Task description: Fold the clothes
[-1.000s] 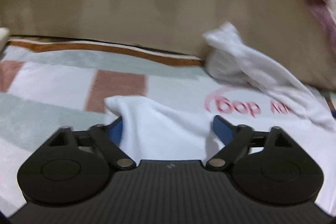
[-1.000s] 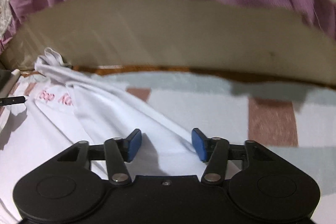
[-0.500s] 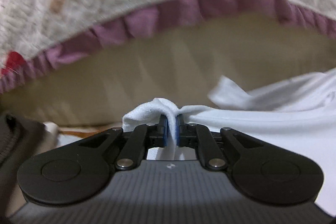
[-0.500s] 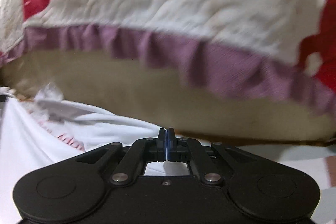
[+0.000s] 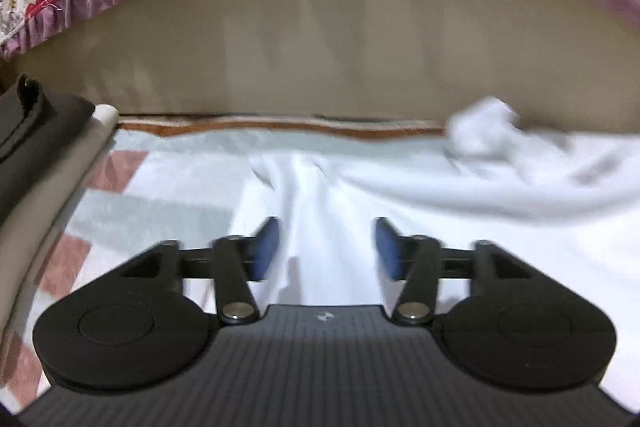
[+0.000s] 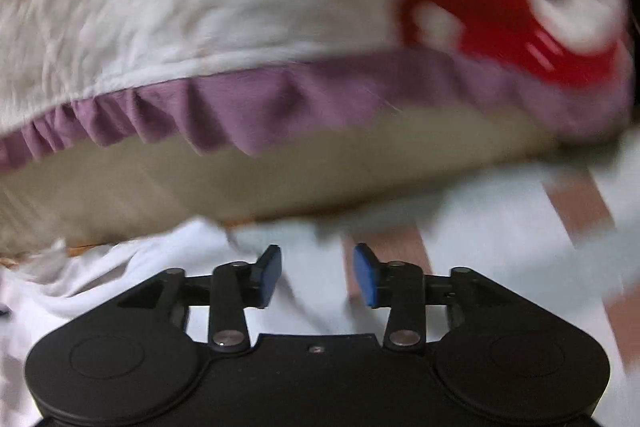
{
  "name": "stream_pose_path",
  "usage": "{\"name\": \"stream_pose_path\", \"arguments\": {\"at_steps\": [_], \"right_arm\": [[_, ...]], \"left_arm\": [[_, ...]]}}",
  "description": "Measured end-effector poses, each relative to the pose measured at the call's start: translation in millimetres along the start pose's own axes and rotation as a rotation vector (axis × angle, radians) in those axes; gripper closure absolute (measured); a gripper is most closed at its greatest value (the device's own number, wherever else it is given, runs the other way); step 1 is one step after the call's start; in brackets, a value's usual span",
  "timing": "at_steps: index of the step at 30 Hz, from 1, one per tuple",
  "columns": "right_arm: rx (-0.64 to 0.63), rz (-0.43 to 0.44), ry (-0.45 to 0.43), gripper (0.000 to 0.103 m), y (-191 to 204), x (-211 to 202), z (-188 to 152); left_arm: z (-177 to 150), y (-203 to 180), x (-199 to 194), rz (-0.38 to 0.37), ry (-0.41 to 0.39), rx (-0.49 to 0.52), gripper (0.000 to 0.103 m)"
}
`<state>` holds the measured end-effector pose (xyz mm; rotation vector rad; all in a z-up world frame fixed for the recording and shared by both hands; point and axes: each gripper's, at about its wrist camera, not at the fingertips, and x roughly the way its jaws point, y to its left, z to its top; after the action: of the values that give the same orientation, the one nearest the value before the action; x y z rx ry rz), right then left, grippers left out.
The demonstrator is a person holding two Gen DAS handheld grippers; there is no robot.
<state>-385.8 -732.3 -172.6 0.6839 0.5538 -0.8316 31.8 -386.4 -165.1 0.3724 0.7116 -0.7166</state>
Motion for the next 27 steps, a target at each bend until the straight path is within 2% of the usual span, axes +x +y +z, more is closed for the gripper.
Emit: {"name": "stream_pose_path", "arguments": {"at_steps": [2, 3, 5, 8, 11, 13, 16, 19, 21, 22, 24, 27], "right_arm": [[0.117, 0.042, 0.073, 0.048, -22.5, -23.7, -8.7], [0.175, 0.065, 0.083, 0.044, -33.3, -32.7, -19.8], [0.281, 0.105, 0.169, 0.042, -51.5, -41.8, -48.2], [0.345, 0.098, 0.253, 0.042, -57.0, -51.4, -78.7], [0.326, 0.087, 0.292, 0.041, -48.7, -56.5, -91.9], [0.323, 0.068, 0.315, 0.040, -44.9, -63.5, -102.2], [0.297, -0.005, 0.371, 0.037, -36.6, -75.2, -118.8], [0.245, -0.052, 0.442, 0.036, -33.0, -88.2, -126.2], [0.252, -0.010, 0.520, 0.036, -34.1, -93.2, -125.6], [0.250, 0.040, 0.574, 0.036, -34.5, -94.4, -123.6], [0.191, 0.096, 0.675, 0.034, -31.4, -97.4, -118.4], [-0.024, 0.029, 0.778, 0.032, -23.1, -100.5, -117.4]], "left_arm": [[-19.6, -0.2, -19.2, -0.010, 0.049, 0.007, 0.046], [-30.6, 0.8, -28.0, -0.012, 0.078, -0.005, 0.046], [-49.6, 8.1, -46.7, -0.006, 0.128, -0.042, 0.046], [-69.2, 19.6, -75.7, 0.028, 0.160, -0.065, 0.046], [-81.9, 34.2, -105.1, 0.041, 0.170, -0.089, 0.045], [-89.5, 43.9, -123.3, 0.025, 0.176, -0.111, 0.038], [-103.8, 63.4, -145.2, -0.008, 0.192, -0.162, 0.035], [-121.4, 82.1, -154.2, -0.037, 0.253, -0.231, 0.035], [-135.6, 93.3, -155.4, -0.060, 0.307, -0.264, 0.035], [-142.6, 97.3, -156.0, -0.062, 0.325, -0.269, 0.035], [-156.0, 103.8, -157.0, -0.053, 0.348, -0.283, 0.034], [-165.6, 110.3, -150.9, -0.101, 0.402, -0.344, 0.034]]}}
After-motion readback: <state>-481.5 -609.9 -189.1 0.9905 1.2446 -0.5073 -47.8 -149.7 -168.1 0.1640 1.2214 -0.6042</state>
